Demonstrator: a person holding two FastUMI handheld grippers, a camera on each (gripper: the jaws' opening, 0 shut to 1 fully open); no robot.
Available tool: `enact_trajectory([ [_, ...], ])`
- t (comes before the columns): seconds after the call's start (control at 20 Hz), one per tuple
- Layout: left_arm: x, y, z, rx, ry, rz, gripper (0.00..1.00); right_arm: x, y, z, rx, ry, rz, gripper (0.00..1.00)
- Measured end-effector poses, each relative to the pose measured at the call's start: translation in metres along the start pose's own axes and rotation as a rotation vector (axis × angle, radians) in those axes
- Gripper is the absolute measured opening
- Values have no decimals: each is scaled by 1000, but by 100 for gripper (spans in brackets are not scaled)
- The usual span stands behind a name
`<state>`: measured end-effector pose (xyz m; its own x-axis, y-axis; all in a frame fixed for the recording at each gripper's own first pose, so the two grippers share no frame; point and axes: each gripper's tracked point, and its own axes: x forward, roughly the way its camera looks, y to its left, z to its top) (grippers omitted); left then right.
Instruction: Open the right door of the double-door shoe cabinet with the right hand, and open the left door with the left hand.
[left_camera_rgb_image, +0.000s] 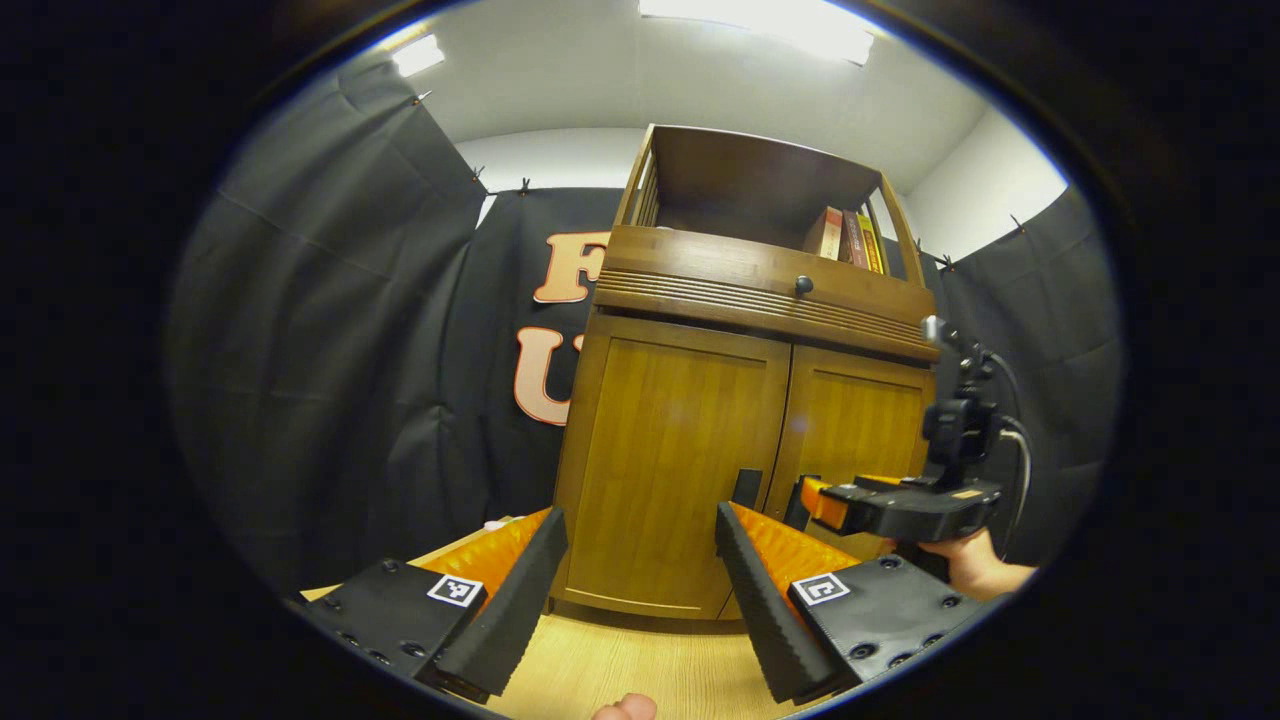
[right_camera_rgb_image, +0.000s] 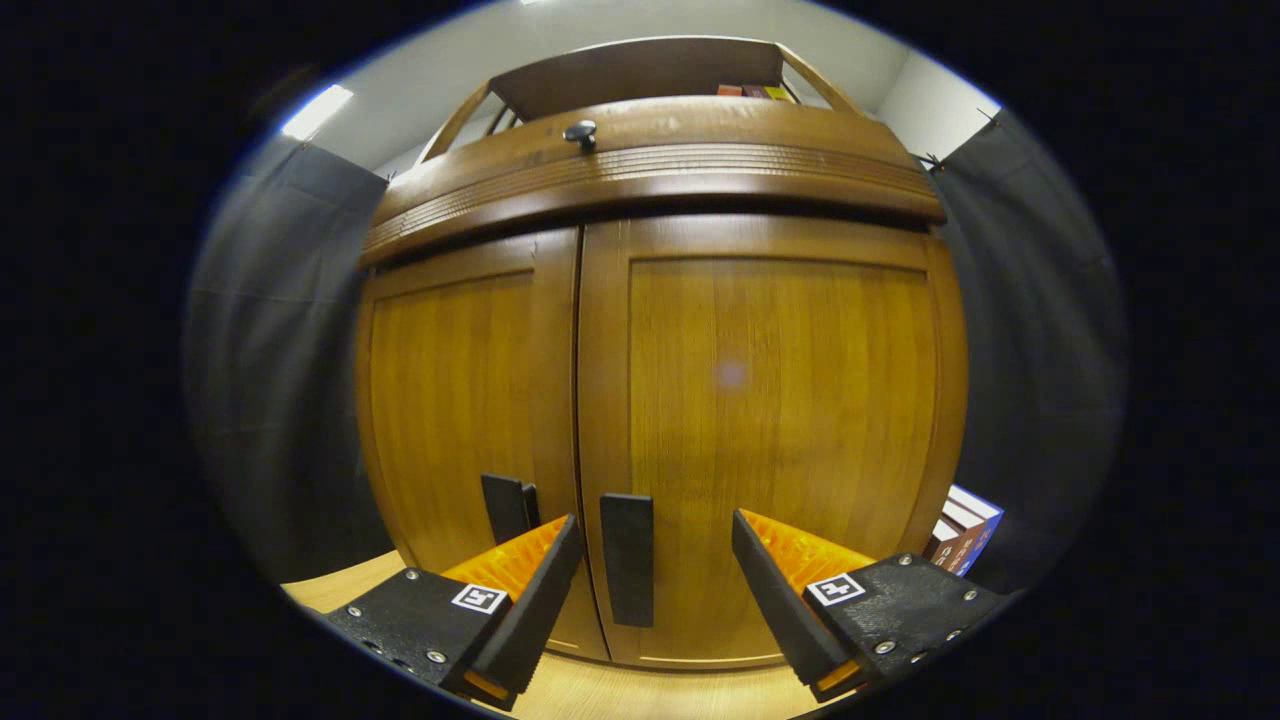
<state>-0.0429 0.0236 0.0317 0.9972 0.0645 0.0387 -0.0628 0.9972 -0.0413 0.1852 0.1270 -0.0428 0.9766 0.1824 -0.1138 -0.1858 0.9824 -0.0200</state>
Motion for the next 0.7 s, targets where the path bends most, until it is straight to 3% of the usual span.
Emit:
enact_trajectory([
  [0.35, 0, 16, 5, -14, -5, 48, 96, 33, 0, -18, -6, 22, -25, 93],
  [0.55, 5, 29, 4, 8, -4, 70, 99, 37, -5, -17, -69, -1, -53, 85],
  [0.6, 5, 33, 4, 13, -4, 79, 94, 41, -5, -18, -76, -9, -62, 94],
  [0.65, 5, 36, 5, 13, -5, 86, 95, 39, -5, -18, -87, -10, -72, 72],
  [0.7, 7, 38, 5, 7, -4, 87, 96, 40, -5, -18, -94, -18, -78, 83],
])
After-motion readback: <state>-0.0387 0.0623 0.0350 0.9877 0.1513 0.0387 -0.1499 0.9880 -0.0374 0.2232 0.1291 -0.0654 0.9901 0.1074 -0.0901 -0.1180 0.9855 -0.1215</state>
